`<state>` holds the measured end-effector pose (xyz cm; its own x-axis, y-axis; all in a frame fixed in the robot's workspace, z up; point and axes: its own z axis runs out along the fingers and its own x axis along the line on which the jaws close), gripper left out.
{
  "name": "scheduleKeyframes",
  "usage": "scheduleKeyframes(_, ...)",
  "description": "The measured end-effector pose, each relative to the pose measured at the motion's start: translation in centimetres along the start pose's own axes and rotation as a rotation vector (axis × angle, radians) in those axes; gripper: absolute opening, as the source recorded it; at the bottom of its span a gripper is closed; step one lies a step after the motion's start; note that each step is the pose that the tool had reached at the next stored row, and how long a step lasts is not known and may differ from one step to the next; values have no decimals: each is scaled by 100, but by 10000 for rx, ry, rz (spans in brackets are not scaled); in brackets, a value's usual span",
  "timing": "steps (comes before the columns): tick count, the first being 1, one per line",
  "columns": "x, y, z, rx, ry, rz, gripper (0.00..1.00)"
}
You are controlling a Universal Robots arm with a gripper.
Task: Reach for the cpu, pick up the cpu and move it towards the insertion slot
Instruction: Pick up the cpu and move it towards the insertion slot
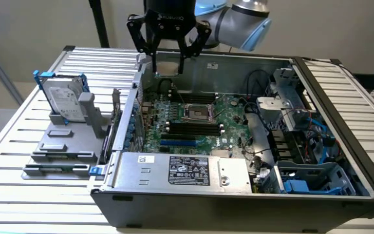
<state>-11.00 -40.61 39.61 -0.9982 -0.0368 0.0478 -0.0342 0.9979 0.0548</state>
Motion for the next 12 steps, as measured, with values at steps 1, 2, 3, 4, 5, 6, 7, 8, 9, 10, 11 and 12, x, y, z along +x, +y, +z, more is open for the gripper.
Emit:
scheduleKeyframes(1, -46, 16, 7, 1, 2, 0, 55)
scheduleKeyframes(2, -87, 33, 13, 1, 2, 0, 55)
scheduleKeyframes(3, -127, 52, 19, 1, 2, 0, 55)
scheduleKeyframes(4, -164, 72, 24, 1, 2, 0, 55)
scheduleKeyframes(5, -198, 94, 30, 1, 2, 0, 55)
scheduleKeyframes(6, -231, 117, 35, 1, 2, 0, 55)
scheduleKeyframes(7, -262, 141, 42, 1, 2, 0, 55)
scheduleKeyframes(8, -292, 166, 49, 1, 2, 0, 55)
scheduleKeyframes(9, -319, 190, 57, 1, 2, 0, 55)
scheduleKeyframes(10, -350, 216, 68, 1, 2, 0, 55)
scheduleKeyframes(11, -377, 240, 79, 0, 1, 0, 55)
scheduleKeyframes(12, -406, 265, 90, 1, 2, 0, 55)
